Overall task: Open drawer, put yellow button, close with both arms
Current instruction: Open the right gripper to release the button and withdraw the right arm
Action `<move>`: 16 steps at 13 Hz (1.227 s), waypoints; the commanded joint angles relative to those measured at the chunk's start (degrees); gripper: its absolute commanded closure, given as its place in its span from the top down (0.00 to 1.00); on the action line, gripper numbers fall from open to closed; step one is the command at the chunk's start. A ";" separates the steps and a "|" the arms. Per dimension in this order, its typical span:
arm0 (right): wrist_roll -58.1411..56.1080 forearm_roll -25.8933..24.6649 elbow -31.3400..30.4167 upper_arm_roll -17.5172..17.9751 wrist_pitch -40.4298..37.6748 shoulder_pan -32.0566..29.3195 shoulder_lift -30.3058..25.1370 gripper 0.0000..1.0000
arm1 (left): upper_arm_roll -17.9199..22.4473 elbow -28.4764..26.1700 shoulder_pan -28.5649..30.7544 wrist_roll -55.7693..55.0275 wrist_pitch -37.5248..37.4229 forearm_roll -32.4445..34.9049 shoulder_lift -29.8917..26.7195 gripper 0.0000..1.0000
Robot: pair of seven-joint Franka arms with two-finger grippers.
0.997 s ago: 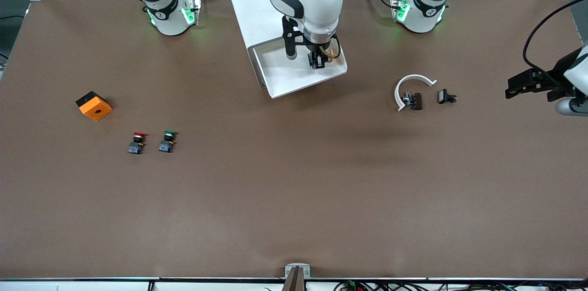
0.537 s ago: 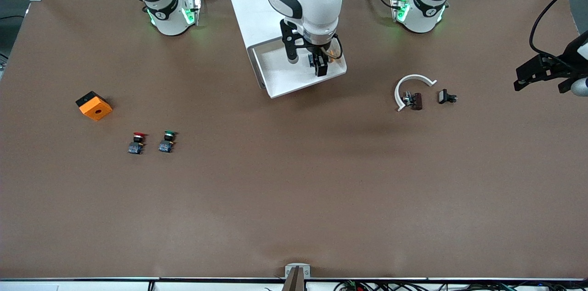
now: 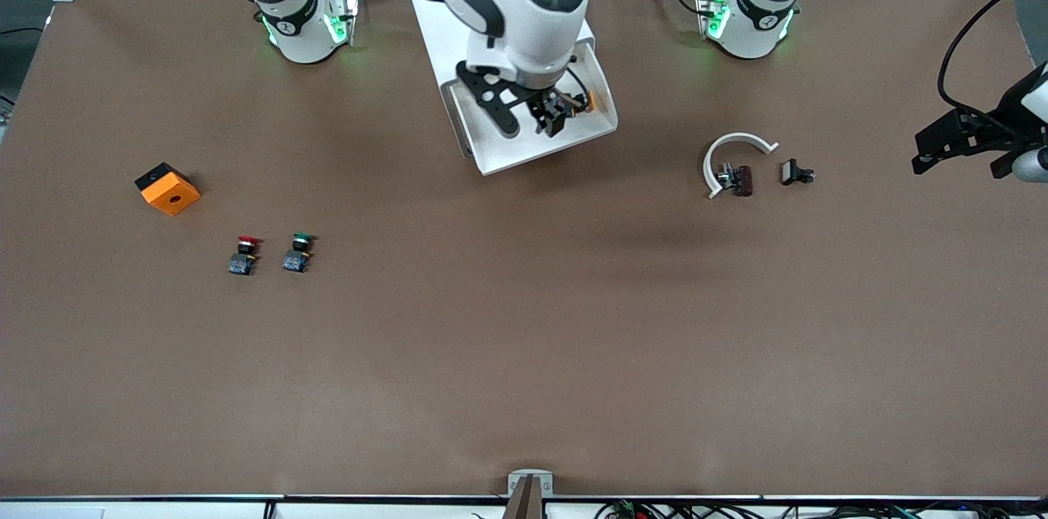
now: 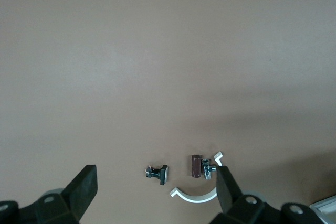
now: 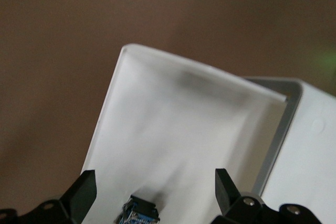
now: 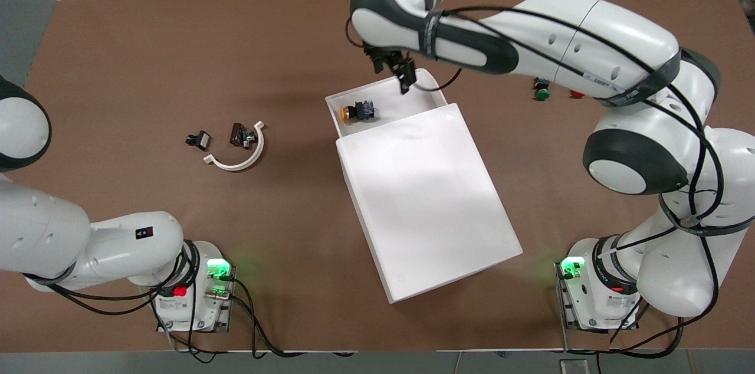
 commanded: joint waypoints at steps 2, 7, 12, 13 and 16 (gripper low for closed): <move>-17.98 -0.42 1.79 0.25 -5.87 -7.30 -3.78 1.00 | 1.13 -0.36 -2.92 -0.15 1.19 -0.19 -0.29 1.00; -41.70 -2.08 1.79 0.16 -9.66 -18.81 -7.47 1.00 | 5.18 -0.36 -9.70 -3.12 3.39 -0.63 1.82 1.00; -70.53 -7.28 1.79 0.16 -11.50 -30.57 -9.94 1.00 | 4.31 -0.19 -17.17 -17.72 8.74 0.51 7.79 1.00; -75.88 -7.28 1.79 0.16 -11.68 -33.56 -10.11 1.00 | 3.87 -0.19 -18.48 -19.74 9.28 0.42 8.85 1.00; -87.15 -7.28 1.61 0.25 -11.68 -41.22 -11.61 1.00 | 3.86 -0.10 -25.06 -31.67 13.14 0.77 12.97 1.00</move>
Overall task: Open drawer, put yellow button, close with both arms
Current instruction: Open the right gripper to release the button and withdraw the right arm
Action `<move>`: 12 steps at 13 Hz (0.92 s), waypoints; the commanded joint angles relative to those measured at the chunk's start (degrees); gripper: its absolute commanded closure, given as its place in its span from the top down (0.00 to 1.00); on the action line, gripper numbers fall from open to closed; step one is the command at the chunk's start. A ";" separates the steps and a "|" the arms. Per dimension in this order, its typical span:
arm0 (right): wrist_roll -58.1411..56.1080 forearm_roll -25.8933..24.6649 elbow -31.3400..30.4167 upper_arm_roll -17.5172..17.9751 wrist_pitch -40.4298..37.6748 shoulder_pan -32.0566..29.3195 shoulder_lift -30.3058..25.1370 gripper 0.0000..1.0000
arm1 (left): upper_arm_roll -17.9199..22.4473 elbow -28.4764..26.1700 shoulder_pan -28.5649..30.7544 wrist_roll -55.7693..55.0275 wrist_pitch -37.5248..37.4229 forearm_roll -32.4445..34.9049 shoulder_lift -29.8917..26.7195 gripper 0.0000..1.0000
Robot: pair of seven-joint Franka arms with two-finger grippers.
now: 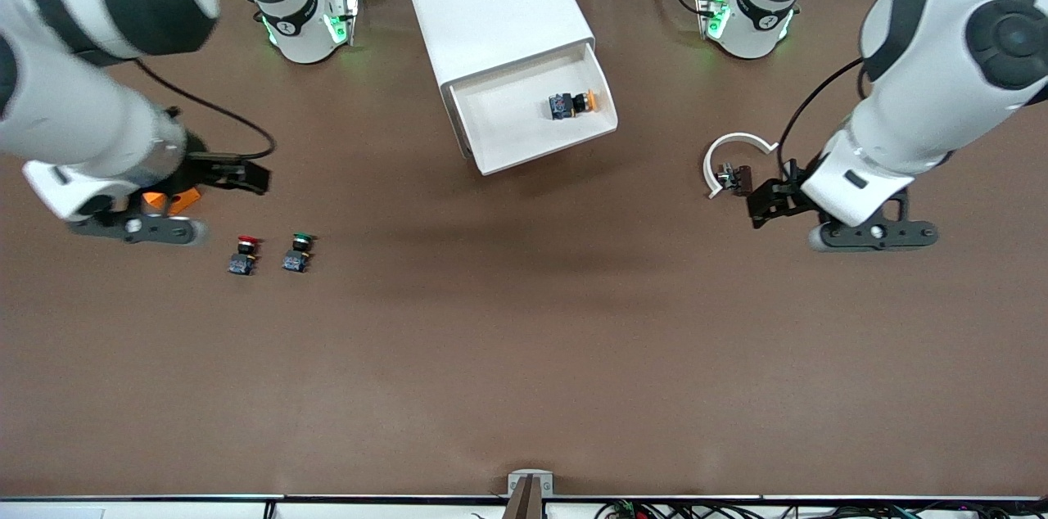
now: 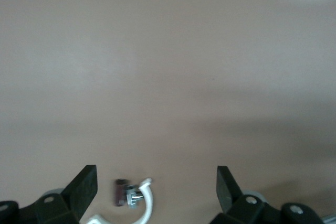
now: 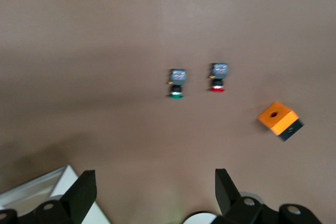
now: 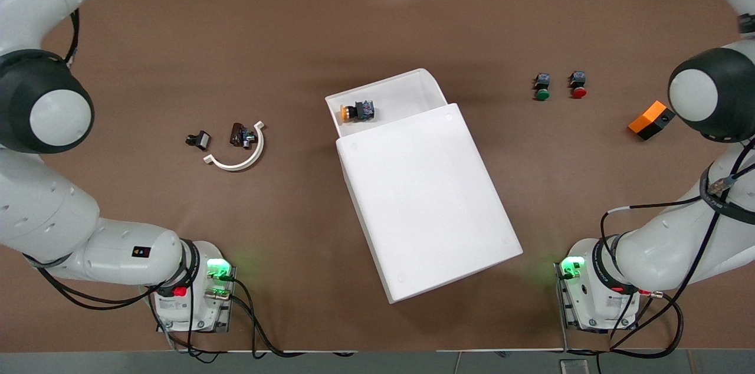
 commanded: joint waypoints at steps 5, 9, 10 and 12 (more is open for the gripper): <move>-13.98 -1.59 -2.32 1.43 -0.06 -12.20 -2.24 1.00 | 0.19 0.51 -11.27 -14.80 5.65 2.58 8.16 1.00; -13.02 -2.91 -3.47 1.51 -2.16 -14.39 -2.16 1.00 | 0.10 0.60 -16.98 -19.71 6.69 3.82 11.67 1.00; -13.02 -3.35 -3.38 1.52 -2.26 -14.23 -2.24 1.00 | 0.10 0.60 -18.82 -23.12 7.40 3.82 12.55 1.00; -13.46 -2.92 -2.95 1.34 -2.26 -14.83 -2.42 1.00 | 0.10 0.69 -21.64 -25.87 7.84 3.91 13.96 1.00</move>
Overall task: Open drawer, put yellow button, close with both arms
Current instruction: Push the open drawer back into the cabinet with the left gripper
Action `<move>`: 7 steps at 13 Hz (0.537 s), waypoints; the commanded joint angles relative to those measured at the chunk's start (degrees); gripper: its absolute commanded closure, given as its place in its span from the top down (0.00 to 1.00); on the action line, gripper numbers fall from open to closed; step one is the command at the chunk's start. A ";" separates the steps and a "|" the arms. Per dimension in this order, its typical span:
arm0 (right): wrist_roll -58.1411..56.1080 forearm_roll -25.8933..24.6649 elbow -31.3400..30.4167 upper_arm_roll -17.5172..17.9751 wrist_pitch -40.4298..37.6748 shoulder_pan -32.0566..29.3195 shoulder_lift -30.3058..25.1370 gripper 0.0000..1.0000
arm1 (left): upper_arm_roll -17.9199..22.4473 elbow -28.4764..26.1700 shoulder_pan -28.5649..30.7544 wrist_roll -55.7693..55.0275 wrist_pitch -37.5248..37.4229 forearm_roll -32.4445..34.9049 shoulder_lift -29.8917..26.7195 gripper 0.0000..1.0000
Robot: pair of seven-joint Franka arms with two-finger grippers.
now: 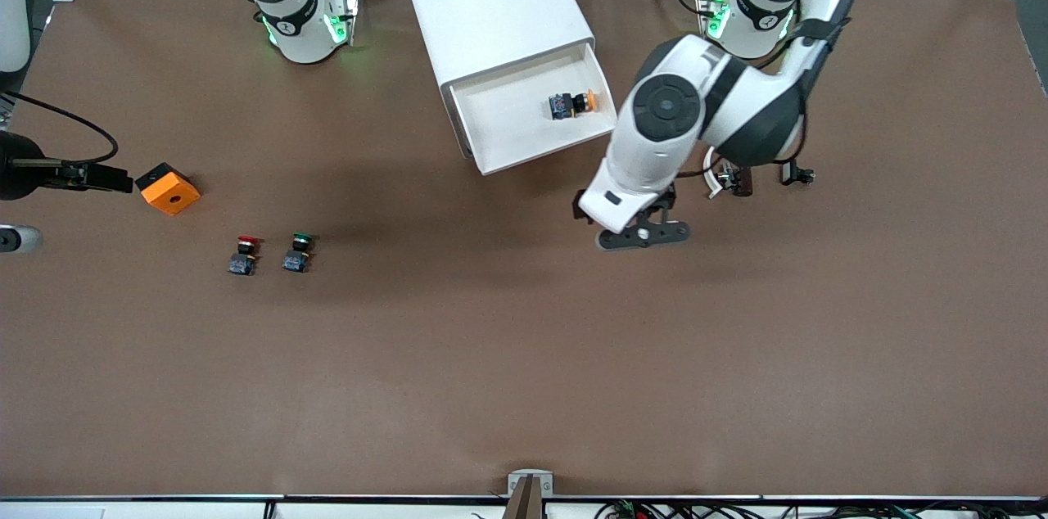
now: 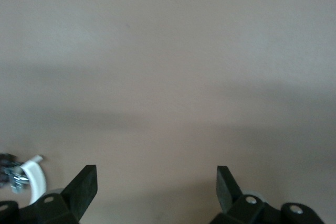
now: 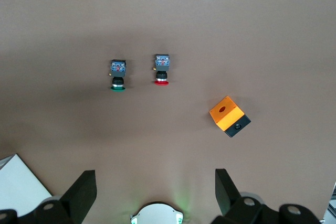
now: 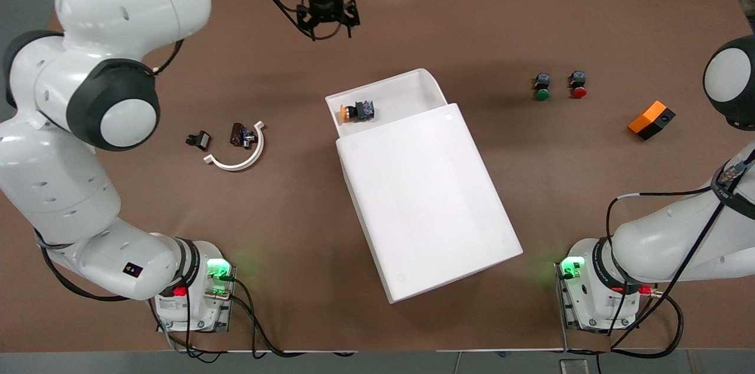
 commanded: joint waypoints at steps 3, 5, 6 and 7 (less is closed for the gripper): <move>-0.10 -0.73 1.19 1.28 -0.59 -2.92 -1.66 1.00 | 0.28 0.31 -5.45 -6.90 0.25 1.43 1.92 1.00; -0.18 1.53 1.28 1.28 0.72 -4.40 -2.62 1.00 | 0.10 0.22 -6.60 -8.93 -0.27 1.17 2.19 1.00; -0.54 2.77 1.28 1.62 0.64 -5.11 -2.80 1.00 | 0.01 0.22 -7.39 -9.98 -0.27 0.56 2.10 1.00; -0.28 2.87 0.76 1.89 0.64 -4.77 -4.28 1.00 | -0.16 0.30 -7.66 -10.77 -0.19 0.20 2.19 1.00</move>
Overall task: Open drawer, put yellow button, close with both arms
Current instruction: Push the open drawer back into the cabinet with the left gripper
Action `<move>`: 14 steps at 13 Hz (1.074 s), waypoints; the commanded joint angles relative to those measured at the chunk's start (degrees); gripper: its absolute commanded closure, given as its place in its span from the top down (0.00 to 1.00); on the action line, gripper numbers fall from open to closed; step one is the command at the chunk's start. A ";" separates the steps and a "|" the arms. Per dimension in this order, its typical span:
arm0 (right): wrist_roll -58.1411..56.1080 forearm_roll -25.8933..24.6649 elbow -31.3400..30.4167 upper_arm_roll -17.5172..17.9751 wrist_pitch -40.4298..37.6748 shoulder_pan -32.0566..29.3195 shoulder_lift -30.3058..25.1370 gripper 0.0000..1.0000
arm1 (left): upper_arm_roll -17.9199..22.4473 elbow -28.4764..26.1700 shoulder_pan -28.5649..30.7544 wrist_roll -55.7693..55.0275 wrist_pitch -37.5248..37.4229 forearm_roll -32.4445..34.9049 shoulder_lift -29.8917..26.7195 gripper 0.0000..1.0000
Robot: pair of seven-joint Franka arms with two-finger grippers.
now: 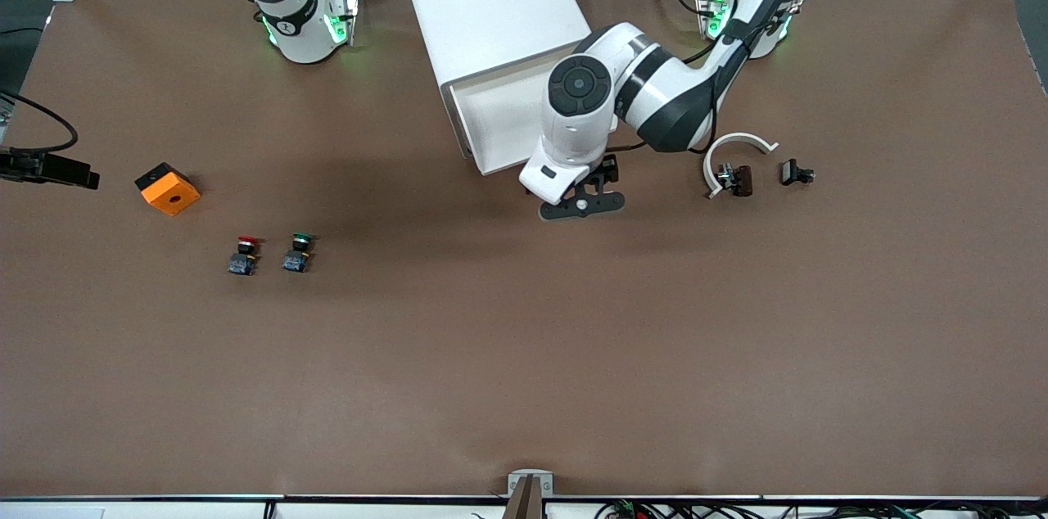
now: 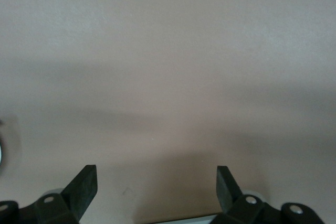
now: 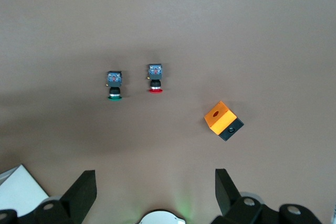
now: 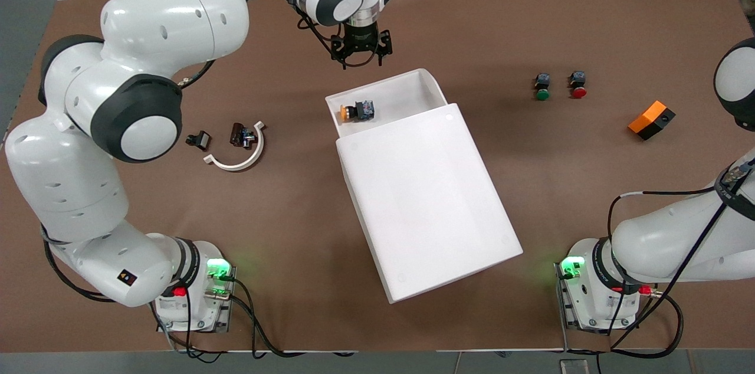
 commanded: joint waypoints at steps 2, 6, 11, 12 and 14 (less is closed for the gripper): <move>-0.27 2.07 -3.26 1.61 1.40 -1.54 -4.80 1.00 | -0.61 0.23 -1.71 -2.81 -0.37 -1.97 -0.08 1.00; -0.27 2.07 -9.14 1.61 2.46 -1.62 -9.53 1.00 | -0.70 0.14 -5.13 -4.66 -0.37 -2.68 0.54 1.00; -0.19 2.07 -14.17 1.61 3.96 -1.45 -14.29 1.00 | -0.78 0.05 -7.25 -6.42 -0.37 -6.01 0.36 1.00; -0.18 2.08 -14.61 1.70 4.14 -1.36 -14.65 1.00 | -1.04 0.05 -7.51 -6.68 -0.37 -7.15 0.28 1.00; -0.36 1.90 -14.61 1.70 4.84 -1.10 -14.74 1.00 | -1.75 0.14 -7.95 -7.30 -0.37 -7.78 0.19 1.00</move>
